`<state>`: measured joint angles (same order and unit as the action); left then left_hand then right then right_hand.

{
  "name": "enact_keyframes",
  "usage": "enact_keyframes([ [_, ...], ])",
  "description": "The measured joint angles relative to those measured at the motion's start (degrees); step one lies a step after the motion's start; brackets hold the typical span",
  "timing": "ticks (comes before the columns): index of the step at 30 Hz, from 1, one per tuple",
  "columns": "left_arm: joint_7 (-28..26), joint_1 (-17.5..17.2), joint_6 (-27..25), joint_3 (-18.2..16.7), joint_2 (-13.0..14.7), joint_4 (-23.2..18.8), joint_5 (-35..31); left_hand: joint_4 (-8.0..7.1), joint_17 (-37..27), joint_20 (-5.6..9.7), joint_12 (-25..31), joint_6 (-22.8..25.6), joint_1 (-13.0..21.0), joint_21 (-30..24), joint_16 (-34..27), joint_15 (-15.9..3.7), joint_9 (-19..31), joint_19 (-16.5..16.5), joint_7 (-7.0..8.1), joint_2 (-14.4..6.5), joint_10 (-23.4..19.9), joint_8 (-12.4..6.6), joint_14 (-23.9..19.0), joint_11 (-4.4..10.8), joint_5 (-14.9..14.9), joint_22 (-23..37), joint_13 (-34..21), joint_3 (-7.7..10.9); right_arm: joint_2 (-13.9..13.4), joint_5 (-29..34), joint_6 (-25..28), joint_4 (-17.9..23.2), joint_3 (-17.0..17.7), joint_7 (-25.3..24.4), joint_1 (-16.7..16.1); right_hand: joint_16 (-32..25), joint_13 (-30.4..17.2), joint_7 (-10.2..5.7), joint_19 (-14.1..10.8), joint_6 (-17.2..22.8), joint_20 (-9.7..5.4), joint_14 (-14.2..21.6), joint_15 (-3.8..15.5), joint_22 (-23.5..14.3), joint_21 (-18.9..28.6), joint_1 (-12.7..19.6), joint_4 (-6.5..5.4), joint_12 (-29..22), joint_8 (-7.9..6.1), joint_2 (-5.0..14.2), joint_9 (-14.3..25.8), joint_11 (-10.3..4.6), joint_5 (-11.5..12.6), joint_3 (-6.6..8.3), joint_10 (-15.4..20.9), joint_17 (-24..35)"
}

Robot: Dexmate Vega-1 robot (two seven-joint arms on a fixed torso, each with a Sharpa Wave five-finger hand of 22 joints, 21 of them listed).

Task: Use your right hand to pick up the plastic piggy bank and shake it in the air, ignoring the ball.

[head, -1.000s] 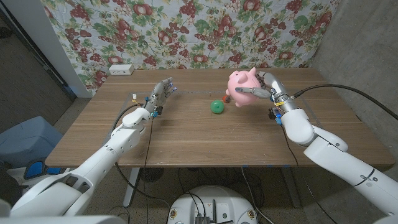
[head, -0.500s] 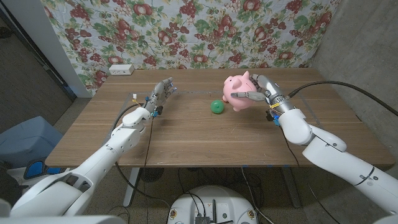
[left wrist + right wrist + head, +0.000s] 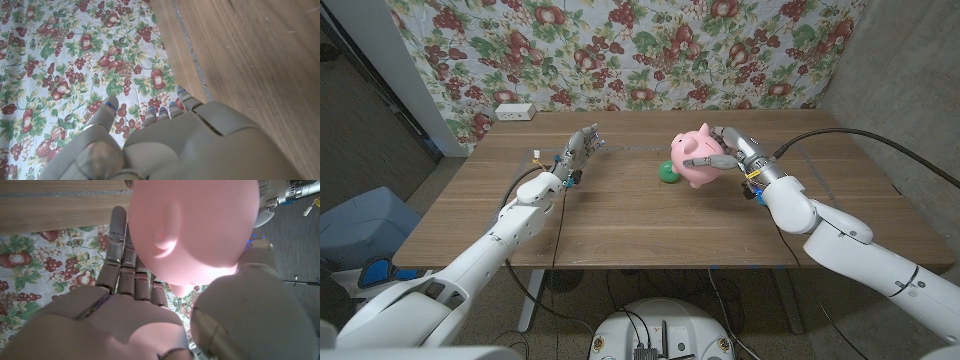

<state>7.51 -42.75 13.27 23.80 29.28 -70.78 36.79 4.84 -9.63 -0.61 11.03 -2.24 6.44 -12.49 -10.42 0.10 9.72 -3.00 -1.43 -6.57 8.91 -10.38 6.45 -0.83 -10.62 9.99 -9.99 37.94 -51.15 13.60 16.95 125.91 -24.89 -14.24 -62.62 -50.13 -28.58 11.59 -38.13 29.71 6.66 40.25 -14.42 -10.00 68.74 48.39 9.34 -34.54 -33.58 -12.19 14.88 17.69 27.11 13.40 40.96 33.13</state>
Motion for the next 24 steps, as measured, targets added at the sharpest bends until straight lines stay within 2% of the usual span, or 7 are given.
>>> enact_keyframes([
  [24, -0.9, -1.8, -0.2, -0.4, 1.0, -2.5, 0.1, 0.0, 0.0, -0.3, 0.0, 0.2, 0.0, 0.2, 0.0, 0.0, 0.0, -0.3, 0.2, 0.0, 0.0, 0.0, 0.0, 0.0, 0.0, 0.0, 0.0, 0.0, 0.0, 3.9, 2.5, -0.5, -4.6, 4.2, 1.8, 0.0, 0.0, 0.18, 0.0, 0.2, 0.0, 0.0, 0.01, 0.1, 0.0, 0.0, 0.0, 0.2, -0.13, 0.0, 0.0, 0.31, 0.0, 0.0, 0.3, 0.0],
])
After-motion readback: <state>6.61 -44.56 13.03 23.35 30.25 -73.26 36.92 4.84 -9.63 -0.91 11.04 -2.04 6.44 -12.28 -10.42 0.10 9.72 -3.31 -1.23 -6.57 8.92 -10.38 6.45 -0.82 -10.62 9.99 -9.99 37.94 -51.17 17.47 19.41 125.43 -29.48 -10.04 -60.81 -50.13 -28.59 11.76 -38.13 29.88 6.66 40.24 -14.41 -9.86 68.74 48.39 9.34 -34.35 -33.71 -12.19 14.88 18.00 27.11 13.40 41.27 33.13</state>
